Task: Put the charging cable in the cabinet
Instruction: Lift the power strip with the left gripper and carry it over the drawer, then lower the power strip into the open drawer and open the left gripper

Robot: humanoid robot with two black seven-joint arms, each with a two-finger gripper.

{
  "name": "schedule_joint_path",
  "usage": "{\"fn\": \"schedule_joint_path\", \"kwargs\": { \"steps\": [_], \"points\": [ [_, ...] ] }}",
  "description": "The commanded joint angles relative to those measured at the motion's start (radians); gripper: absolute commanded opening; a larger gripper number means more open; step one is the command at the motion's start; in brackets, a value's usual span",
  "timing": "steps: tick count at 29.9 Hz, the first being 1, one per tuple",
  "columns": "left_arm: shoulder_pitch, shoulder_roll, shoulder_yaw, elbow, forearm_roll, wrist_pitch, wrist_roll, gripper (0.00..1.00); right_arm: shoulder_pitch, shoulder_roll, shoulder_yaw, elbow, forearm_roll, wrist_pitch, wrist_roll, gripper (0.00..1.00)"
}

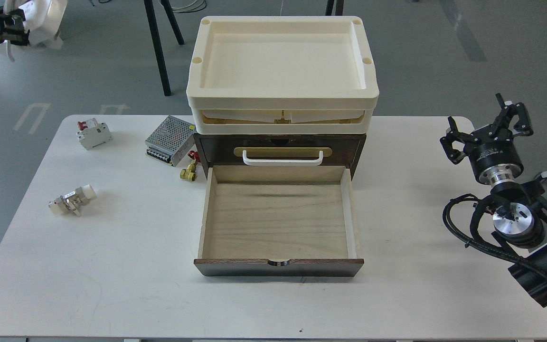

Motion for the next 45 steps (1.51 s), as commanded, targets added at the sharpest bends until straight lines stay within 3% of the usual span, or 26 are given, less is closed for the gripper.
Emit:
{"fn": "schedule_joint_path", "kwargs": {
  "steps": [1, 6, 13, 17, 20, 25, 28, 37, 45],
  "points": [
    [-0.143, -0.001, -0.002, -0.06, 0.002, -0.045, 0.0, 0.02, 0.002, 0.0, 0.0, -0.002, -0.001, -0.002, 0.0, 1.0],
    [-0.257, 0.082, 0.02, -0.492, 0.008, -0.192, 0.0, 0.01, 0.002, 0.002, 0.0, -0.003, -0.001, -0.005, 0.002, 1.0],
    [-0.263, 0.166, 0.013, -1.129, 0.007, -0.354, 0.0, 0.01, 0.005, 0.002, 0.0, -0.006, -0.001, -0.005, 0.002, 1.0],
    [-0.258, 0.183, 0.018, -1.391, 0.013, -0.407, 0.0, 0.01, 0.005, 0.002, 0.0, -0.008, -0.001, -0.005, 0.002, 1.0],
    [-0.255, 0.173, 0.018, -1.522, 0.028, -0.412, 0.045, 0.01, 0.006, 0.002, 0.0, -0.008, -0.001, -0.005, 0.002, 1.0],
    [-0.219, 0.089, 0.021, -1.59, 0.033, -0.412, 0.054, 0.01, 0.006, 0.002, 0.0, -0.008, -0.001, -0.005, 0.002, 1.0],
    [-0.148, 0.039, 0.036, -1.584, 0.08, -0.412, 0.085, 0.01, 0.006, 0.002, 0.0, -0.008, -0.001, -0.005, 0.0, 1.0],
    [0.218, -0.053, 0.072, -1.503, 0.413, -0.411, 0.103, 0.02, 0.005, 0.002, 0.0, -0.006, -0.001, -0.003, 0.002, 1.0],
    [0.272, -0.128, 0.066, -1.386, 0.413, -0.411, 0.165, 0.03, 0.005, 0.0, 0.0, -0.006, -0.001, -0.003, 0.0, 1.0]
  ]
}}
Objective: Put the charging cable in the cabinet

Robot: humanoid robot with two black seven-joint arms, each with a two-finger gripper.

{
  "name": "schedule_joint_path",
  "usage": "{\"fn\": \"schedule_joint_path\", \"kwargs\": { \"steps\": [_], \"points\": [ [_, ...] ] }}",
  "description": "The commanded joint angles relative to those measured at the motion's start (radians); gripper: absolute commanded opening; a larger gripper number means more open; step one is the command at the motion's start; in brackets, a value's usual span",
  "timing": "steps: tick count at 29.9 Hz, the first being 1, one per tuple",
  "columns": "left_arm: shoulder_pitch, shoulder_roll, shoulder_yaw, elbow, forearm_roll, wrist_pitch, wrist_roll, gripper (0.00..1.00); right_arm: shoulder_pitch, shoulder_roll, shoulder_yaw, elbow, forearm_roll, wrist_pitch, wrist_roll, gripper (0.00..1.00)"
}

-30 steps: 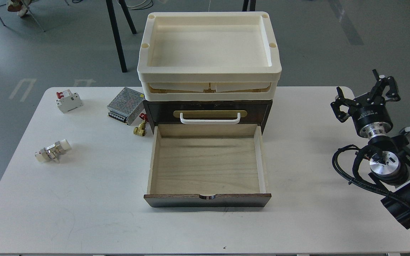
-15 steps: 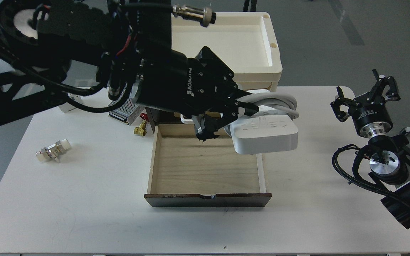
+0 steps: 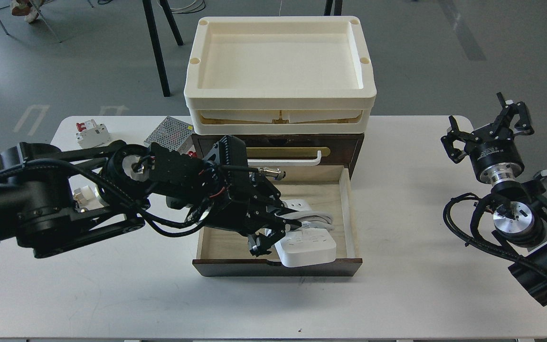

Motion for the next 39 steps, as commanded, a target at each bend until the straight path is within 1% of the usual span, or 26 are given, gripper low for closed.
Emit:
{"fn": "schedule_joint_path", "kwargs": {
  "steps": [1, 4, 8, 10, 11, 13, 14, 17, 19, 22, 25, 28, 29, 31, 33, 34, 35, 36, 39],
  "points": [
    [0.005, -0.05, -0.006, 0.049, 0.0, -0.001, 0.013, 0.03, 0.0, -0.001, -0.002, 0.001, 0.0, 0.0, 0.0, 1.0],
    [0.006, -0.095, -0.03, 0.127, -0.019, 0.0, 0.016, 0.03, 0.0, -0.001, 0.0, 0.001, 0.0, 0.0, 0.0, 1.0],
    [0.009, -0.105, -0.026, 0.214, -0.011, 0.002, 0.019, 0.04, 0.0, 0.0, 0.0, 0.003, 0.002, 0.0, 0.0, 1.0],
    [0.012, -0.098, -0.021, 0.233, -0.009, 0.002, 0.036, 0.04, -0.001, 0.0, 0.0, 0.003, 0.0, 0.0, 0.0, 1.0],
    [0.02, -0.092, -0.023, 0.241, -0.009, 0.002, 0.056, 0.04, -0.001, 0.0, 0.0, 0.003, 0.0, 0.0, 0.0, 1.0],
    [0.031, -0.089, -0.023, 0.251, -0.009, 0.0, 0.082, 0.05, -0.001, 0.0, 0.0, 0.001, 0.0, 0.0, 0.0, 1.0],
    [0.032, -0.086, -0.021, 0.253, -0.008, 0.0, 0.088, 0.06, -0.001, 0.0, 0.0, 0.001, 0.0, 0.0, 0.0, 1.0],
    [0.052, -0.086, -0.017, 0.251, -0.003, -0.003, 0.087, 0.1, 0.0, -0.001, 0.0, 0.001, 0.0, 0.0, 0.0, 1.0],
    [0.066, -0.087, -0.017, 0.245, 0.0, -0.003, 0.085, 0.17, 0.0, 0.0, 0.0, 0.0, 0.0, 0.0, 0.0, 1.0],
    [0.069, -0.093, -0.018, 0.245, 0.0, -0.003, 0.089, 0.34, 0.0, 0.0, 0.0, 0.0, 0.0, 0.0, 0.0, 1.0],
    [0.069, -0.095, -0.027, 0.245, -0.003, 0.0, 0.098, 0.43, 0.002, -0.001, 0.0, 0.001, 0.0, 0.0, 0.0, 1.0],
    [0.069, -0.09, -0.029, 0.238, -0.005, 0.002, 0.099, 0.49, 0.0, 0.0, 0.0, 0.001, 0.0, 0.0, 0.001, 1.0],
    [0.069, -0.09, -0.032, 0.238, -0.008, 0.006, 0.099, 0.52, 0.0, 0.0, 0.0, 0.001, 0.0, 0.0, 0.0, 1.0],
    [0.069, -0.089, -0.041, 0.225, -0.016, 0.013, 0.096, 0.62, 0.0, 0.0, 0.0, 0.001, 0.0, 0.0, 0.0, 1.0],
    [0.072, -0.086, -0.099, 0.187, -0.072, 0.031, 0.084, 0.79, 0.0, 0.0, 0.0, 0.001, 0.0, 0.0, 0.0, 1.0],
    [0.083, -0.084, -0.14, 0.175, -0.126, 0.042, 0.081, 0.85, 0.0, 0.0, 0.0, 0.001, 0.0, 0.0, 0.0, 1.0],
    [0.103, -0.085, -0.192, 0.166, -0.208, 0.051, 0.078, 0.88, 0.0, 0.0, 0.0, 0.001, 0.0, 0.0, 0.0, 1.0],
    [0.121, -0.095, -0.237, 0.166, -0.297, 0.059, 0.078, 0.89, 0.0, -0.001, 0.0, 0.001, 0.0, 0.0, 0.001, 1.0],
    [0.149, -0.116, -0.369, 0.162, -0.634, 0.054, 0.078, 0.97, 0.0, -0.001, 0.0, 0.001, 0.0, 0.0, 0.001, 1.0]
  ]
}}
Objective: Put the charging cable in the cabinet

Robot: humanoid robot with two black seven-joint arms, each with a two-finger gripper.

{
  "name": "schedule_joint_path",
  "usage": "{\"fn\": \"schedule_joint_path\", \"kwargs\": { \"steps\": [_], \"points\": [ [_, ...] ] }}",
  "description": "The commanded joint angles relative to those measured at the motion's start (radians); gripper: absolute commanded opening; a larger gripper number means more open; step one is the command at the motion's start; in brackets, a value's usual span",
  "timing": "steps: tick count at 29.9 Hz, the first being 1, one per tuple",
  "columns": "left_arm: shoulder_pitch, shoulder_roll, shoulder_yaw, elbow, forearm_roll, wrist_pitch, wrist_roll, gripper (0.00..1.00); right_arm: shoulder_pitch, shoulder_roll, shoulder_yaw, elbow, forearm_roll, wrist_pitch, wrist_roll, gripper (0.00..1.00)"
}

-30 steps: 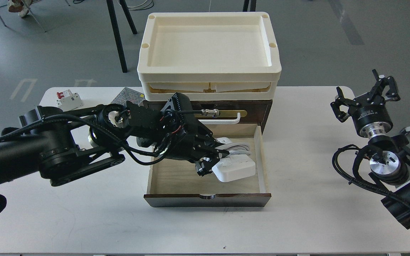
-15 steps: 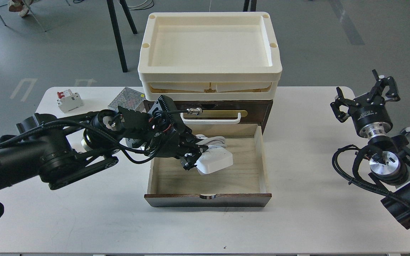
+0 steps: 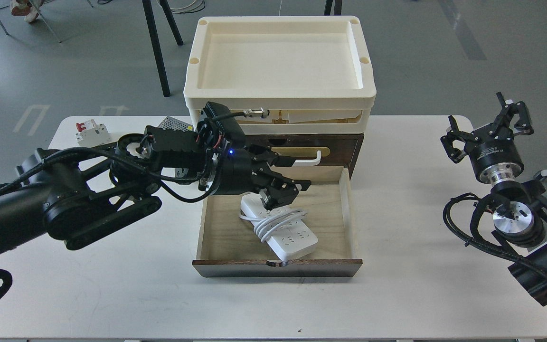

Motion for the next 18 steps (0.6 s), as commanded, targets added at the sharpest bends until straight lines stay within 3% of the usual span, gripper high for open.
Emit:
{"fn": "schedule_joint_path", "kwargs": {
  "steps": [1, 6, 11, 14, 18],
  "points": [
    [0.027, -0.022, -0.157, -0.006, -0.42, -0.003, -0.001, 0.99, 0.001, -0.001, 0.0, 0.0, 0.0, 0.001, -0.001, 1.0],
    [0.027, -0.007, -0.351, 0.016, -0.972, -0.015, 0.019, 1.0, 0.003, 0.0, 0.008, 0.001, 0.002, 0.006, 0.003, 1.0],
    [0.028, -0.01, -0.589, 0.148, -1.309, -0.073, 0.087, 1.0, 0.001, 0.0, 0.005, 0.0, 0.002, 0.006, -0.001, 1.0],
    [0.048, -0.008, -0.694, 0.269, -1.469, -0.084, 0.09, 1.0, 0.0, 0.0, -0.002, 0.0, 0.002, 0.008, -0.017, 1.0],
    [0.076, 0.044, -0.74, 0.52, -1.804, -0.1, 0.12, 1.0, 0.004, 0.0, 0.001, -0.003, 0.002, 0.006, -0.028, 1.0]
  ]
}}
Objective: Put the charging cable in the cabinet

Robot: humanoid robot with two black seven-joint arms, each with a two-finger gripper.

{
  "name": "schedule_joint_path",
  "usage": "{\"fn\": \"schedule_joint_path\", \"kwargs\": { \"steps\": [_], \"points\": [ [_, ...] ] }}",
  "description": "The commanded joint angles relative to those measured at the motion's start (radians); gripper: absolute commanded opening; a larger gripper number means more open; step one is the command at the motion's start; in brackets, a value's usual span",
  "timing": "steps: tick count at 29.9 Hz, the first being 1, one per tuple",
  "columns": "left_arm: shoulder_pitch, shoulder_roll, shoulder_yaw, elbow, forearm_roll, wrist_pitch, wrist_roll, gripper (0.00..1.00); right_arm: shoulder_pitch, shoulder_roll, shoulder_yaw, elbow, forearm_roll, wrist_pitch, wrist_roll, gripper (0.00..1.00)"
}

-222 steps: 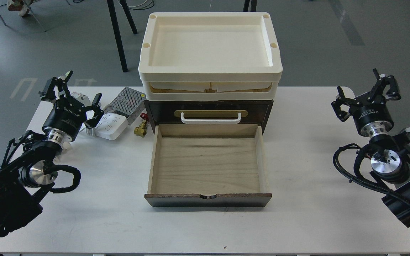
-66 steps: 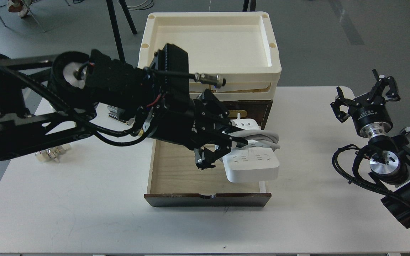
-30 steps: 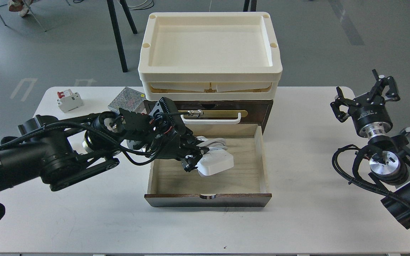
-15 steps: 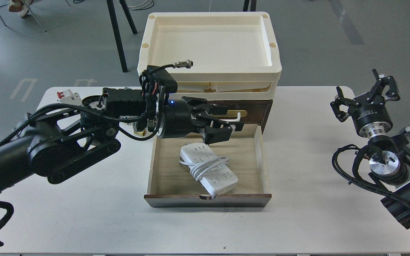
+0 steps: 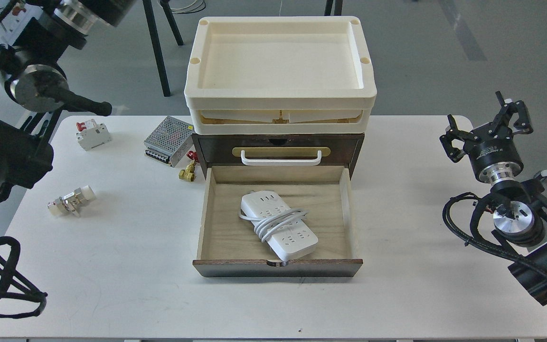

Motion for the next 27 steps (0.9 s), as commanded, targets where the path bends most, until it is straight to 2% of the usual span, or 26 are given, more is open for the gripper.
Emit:
{"fn": "schedule_joint_path", "kwargs": {
  "steps": [1, 4, 6, 10, 15, 27],
  "points": [
    [0.025, 0.051, -0.025, 0.255, -0.32, -0.011, 0.036, 1.0, 0.003, 0.0, 0.001, -0.004, 0.0, -0.001, -0.007, 1.0],
    [0.028, 0.055, -0.013, 0.416, -0.408, -0.011, 0.076, 1.0, 0.006, 0.001, 0.004, -0.017, 0.0, -0.001, -0.005, 1.0],
    [0.045, 0.045, -0.005, 0.481, -0.408, -0.011, 0.093, 1.0, 0.008, 0.001, 0.015, -0.024, 0.001, -0.006, 0.004, 1.0],
    [0.166, 0.022, -0.004, 0.487, -0.411, -0.011, 0.09, 1.0, 0.013, 0.001, 0.02, -0.021, 0.003, -0.003, 0.005, 1.0],
    [0.255, -0.047, 0.004, 0.486, -0.409, -0.011, 0.085, 1.0, 0.013, 0.001, 0.01, -0.02, 0.003, 0.002, -0.005, 1.0],
    [0.292, -0.07, 0.018, 0.458, -0.414, -0.011, 0.077, 1.0, 0.014, 0.0, 0.009, 0.009, 0.003, 0.003, -0.002, 1.0]
  ]
}}
